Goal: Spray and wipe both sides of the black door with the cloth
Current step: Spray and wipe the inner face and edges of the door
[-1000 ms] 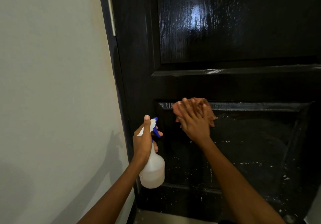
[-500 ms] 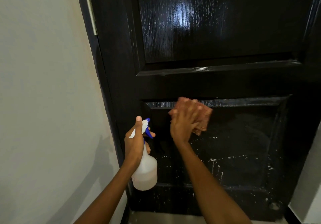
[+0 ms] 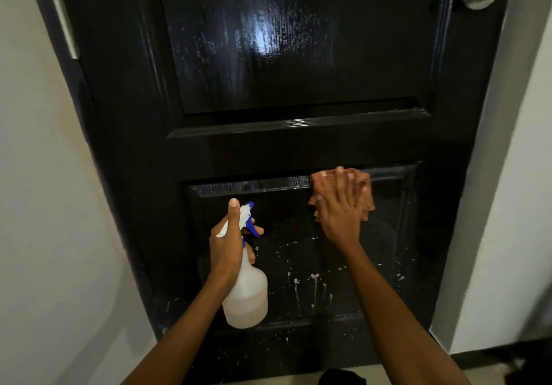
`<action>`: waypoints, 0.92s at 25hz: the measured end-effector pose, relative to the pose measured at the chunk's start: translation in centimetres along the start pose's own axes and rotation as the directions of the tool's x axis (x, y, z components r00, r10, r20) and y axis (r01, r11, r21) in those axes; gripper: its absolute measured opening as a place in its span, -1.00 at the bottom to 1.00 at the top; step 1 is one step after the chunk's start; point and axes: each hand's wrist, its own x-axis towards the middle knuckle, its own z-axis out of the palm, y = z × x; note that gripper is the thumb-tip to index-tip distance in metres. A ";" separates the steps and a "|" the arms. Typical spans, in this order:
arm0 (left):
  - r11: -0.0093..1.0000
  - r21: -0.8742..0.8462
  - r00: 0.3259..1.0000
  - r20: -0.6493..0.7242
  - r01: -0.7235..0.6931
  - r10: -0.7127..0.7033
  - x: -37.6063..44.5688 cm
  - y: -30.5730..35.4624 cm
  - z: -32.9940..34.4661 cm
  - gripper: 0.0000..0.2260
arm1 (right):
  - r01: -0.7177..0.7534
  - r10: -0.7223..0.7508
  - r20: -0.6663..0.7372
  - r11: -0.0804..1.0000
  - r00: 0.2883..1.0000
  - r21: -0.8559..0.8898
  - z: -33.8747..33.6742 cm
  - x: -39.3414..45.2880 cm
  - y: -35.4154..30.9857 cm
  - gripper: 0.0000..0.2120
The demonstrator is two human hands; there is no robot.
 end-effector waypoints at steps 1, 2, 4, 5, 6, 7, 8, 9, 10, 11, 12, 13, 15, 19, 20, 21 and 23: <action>1.000 0.000 1.000 0.018 -0.007 0.007 0.0 0.3 0.9 -0.44 | -0.163 0.165 -0.036 0.985 0.986 0.052 -0.7 0.0 2.1 -0.44; 1.000 0.001 0.999 0.031 -0.017 0.017 0.0 0.7 1.7 -0.45 | -0.341 0.349 -0.058 0.932 0.935 0.120 -1.5 0.4 3.5 -0.45; 0.999 0.002 0.998 0.054 -0.038 0.038 0.1 1.4 2.8 -0.45 | -0.600 0.635 -0.047 0.749 0.771 0.282 -2.7 2.0 4.0 -0.45; 0.999 0.000 0.998 0.055 -0.041 0.041 0.3 1.5 3.0 -0.44 | -0.649 0.701 -0.028 0.675 0.713 0.352 -3.0 2.9 3.1 -0.44; 0.999 -0.007 0.998 0.055 -0.042 0.043 0.4 1.7 3.2 -0.44 | -0.654 0.720 -0.019 0.641 0.693 0.401 -3.2 3.4 1.9 -0.44; 0.999 -0.011 0.998 0.053 -0.043 0.043 0.6 1.8 3.4 -0.43 | -0.636 0.708 -0.016 0.643 0.706 0.426 -2.9 3.5 0.3 -0.43; 0.999 -0.011 0.998 0.051 -0.045 0.046 0.7 1.8 3.4 -0.43 | -0.594 0.661 -0.019 0.686 0.750 0.420 -2.1 3.1 -1.4 -0.42; 0.999 -0.008 0.998 0.047 -0.052 0.052 0.9 1.8 3.5 -0.43 | -0.522 0.571 -0.021 0.764 0.821 0.380 -1.1 2.2 -3.0 -0.41; 0.998 -0.007 0.997 0.041 -0.059 0.060 1.0 1.7 3.4 -0.43 | -0.408 0.433 -0.007 0.854 0.901 0.324 0.1 1.0 -4.8 -0.41; 0.998 -0.004 0.997 0.039 -0.066 0.066 1.1 1.6 3.4 -0.44 | -0.249 0.254 0.014 0.934 0.967 0.258 1.2 -0.2 -6.3 -0.42; 0.998 0.002 0.997 0.039 -0.070 0.070 1.2 1.4 3.4 -0.43 | -0.083 0.079 0.032 0.978 0.996 0.193 2.0 -0.7 -7.5 -0.42; 0.997 0.015 0.997 0.036 -0.072 0.072 1.2 1.2 3.4 -0.42 | 0.036 -0.043 0.042 0.988 0.998 0.153 2.5 -0.6 -7.9 -0.42; 0.997 0.040 0.997 0.036 -0.073 0.072 1.2 0.9 3.4 -0.41 | 0.100 -0.104 0.024 0.987 0.994 0.127 2.4 0.2 -7.4 -0.41; 0.997 0.048 0.997 0.047 -0.065 0.062 1.5 0.3 3.6 -0.44 | -0.224 0.238 -0.063 0.958 0.969 0.181 1.3 0.6 -2.2 -0.42; 0.997 0.049 0.997 0.052 -0.064 0.062 1.5 0.3 3.6 -0.43 | -0.332 0.356 -0.065 0.914 0.932 0.233 0.9 0.8 -1.4 -0.42; 0.997 0.046 0.997 0.052 -0.063 0.061 1.6 0.3 3.6 -0.42 | -0.411 0.444 -0.070 0.870 0.893 0.273 0.8 1.1 -1.2 -0.42; 0.998 0.031 0.997 0.048 -0.062 0.060 1.5 0.4 3.7 -0.42 | -0.462 0.506 -0.058 0.824 0.861 0.327 0.6 1.5 -2.3 -0.43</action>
